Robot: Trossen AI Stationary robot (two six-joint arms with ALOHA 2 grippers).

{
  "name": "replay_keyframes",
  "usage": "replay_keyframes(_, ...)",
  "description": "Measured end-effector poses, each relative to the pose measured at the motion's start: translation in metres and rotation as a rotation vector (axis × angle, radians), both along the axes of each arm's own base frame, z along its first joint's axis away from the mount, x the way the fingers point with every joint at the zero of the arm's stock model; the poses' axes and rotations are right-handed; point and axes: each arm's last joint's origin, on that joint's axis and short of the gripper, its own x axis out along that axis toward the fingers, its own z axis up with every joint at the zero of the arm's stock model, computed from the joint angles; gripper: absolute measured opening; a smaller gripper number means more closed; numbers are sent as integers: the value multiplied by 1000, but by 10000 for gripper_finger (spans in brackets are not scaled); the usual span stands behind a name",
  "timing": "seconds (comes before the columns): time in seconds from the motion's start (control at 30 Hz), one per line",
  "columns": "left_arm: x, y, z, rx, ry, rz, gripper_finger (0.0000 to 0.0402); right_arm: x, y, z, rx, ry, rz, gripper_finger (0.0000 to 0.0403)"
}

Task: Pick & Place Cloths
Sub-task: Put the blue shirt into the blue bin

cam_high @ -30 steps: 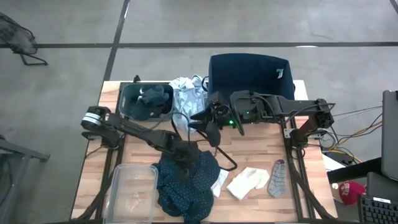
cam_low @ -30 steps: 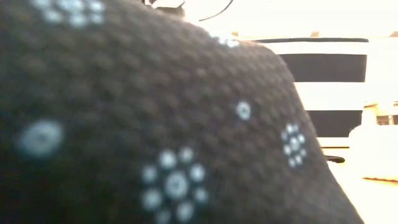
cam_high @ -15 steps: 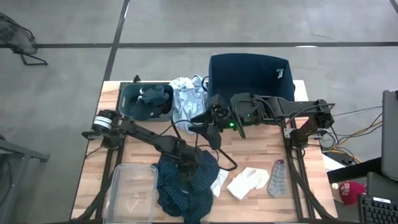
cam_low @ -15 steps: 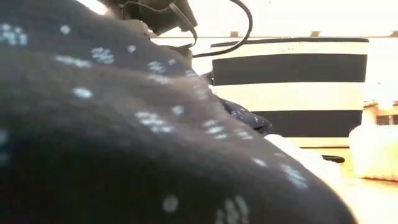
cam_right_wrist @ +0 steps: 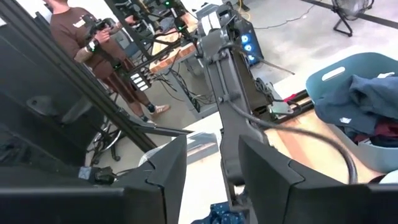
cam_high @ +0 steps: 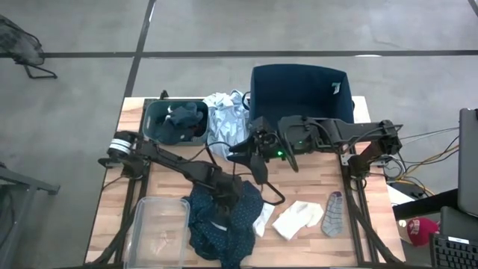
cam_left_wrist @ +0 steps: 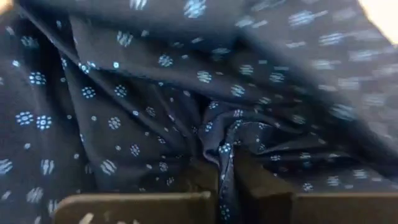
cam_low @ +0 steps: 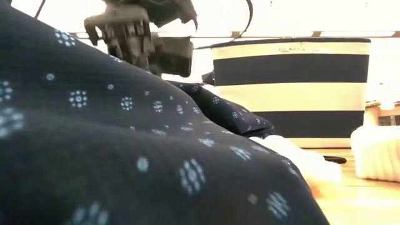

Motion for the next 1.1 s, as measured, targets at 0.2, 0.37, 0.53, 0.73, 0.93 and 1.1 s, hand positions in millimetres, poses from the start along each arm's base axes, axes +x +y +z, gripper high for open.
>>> replay_keyframes(0.2,-18,9,55,48,-162,69,7,-9,6,9,-11,-26,31,124)
replay_keyframes(0.37,-45,20,100,86,-274,170,7,-21,9,19,-13,-59,46,112)
replay_keyframes(0.53,-72,30,134,125,-387,273,7,-32,11,27,-34,-88,66,100)
replay_keyframes(0.73,-106,42,171,159,-550,405,7,-35,18,26,-63,-80,97,87)
replay_keyframes(0.93,-141,52,207,148,-709,523,7,-29,20,0,-37,54,77,80)
replay_keyframes(1.1,-154,57,234,117,-856,593,8,-17,21,-29,-58,122,-6,111)
